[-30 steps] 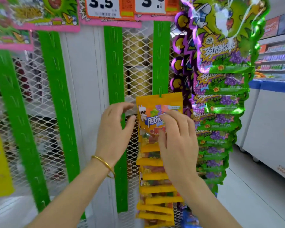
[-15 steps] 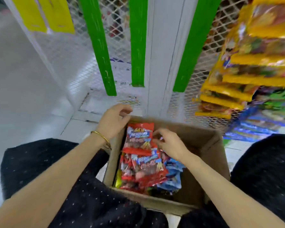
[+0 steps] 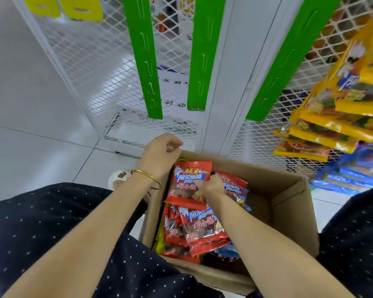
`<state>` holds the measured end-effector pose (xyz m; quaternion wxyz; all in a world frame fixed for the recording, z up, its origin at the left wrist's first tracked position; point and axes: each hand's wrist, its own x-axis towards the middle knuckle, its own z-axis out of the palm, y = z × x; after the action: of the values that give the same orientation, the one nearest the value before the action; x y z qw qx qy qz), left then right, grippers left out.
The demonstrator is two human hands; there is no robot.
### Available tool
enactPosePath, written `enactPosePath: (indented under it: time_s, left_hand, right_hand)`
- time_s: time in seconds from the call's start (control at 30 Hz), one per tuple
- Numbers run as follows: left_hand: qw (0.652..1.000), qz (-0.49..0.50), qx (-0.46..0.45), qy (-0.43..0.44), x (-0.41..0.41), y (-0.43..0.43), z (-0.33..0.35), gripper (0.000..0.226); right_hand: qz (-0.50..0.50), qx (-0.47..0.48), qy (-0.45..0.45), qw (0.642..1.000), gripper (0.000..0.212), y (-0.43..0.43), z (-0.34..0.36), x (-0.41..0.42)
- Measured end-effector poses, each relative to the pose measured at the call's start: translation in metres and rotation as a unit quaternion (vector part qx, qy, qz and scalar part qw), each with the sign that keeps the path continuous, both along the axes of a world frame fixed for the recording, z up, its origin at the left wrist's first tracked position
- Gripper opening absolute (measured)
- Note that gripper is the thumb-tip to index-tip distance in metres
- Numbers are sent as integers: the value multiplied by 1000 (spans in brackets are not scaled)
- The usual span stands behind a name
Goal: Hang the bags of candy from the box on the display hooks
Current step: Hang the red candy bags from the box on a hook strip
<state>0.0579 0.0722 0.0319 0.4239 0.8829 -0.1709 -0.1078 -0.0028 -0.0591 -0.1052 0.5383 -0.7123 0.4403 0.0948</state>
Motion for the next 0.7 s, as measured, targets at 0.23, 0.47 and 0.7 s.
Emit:
enactPosePath:
  time_s: [0.23,0.47,0.7]
  left_hand:
    - [998,23,24,44,-3,-15,-2,40]
    - [987,-51,-58,142,-33,-48,18,16]
    - [971,-29,-145,187,-32,-69,51,12]
  right_hand:
    - [1,116,-137,984,13,-30,51,-27]
    - [25,130,-252,959,10,-73,124,-64]
    - [30,-140,-444,885,45,-79,175,-77]
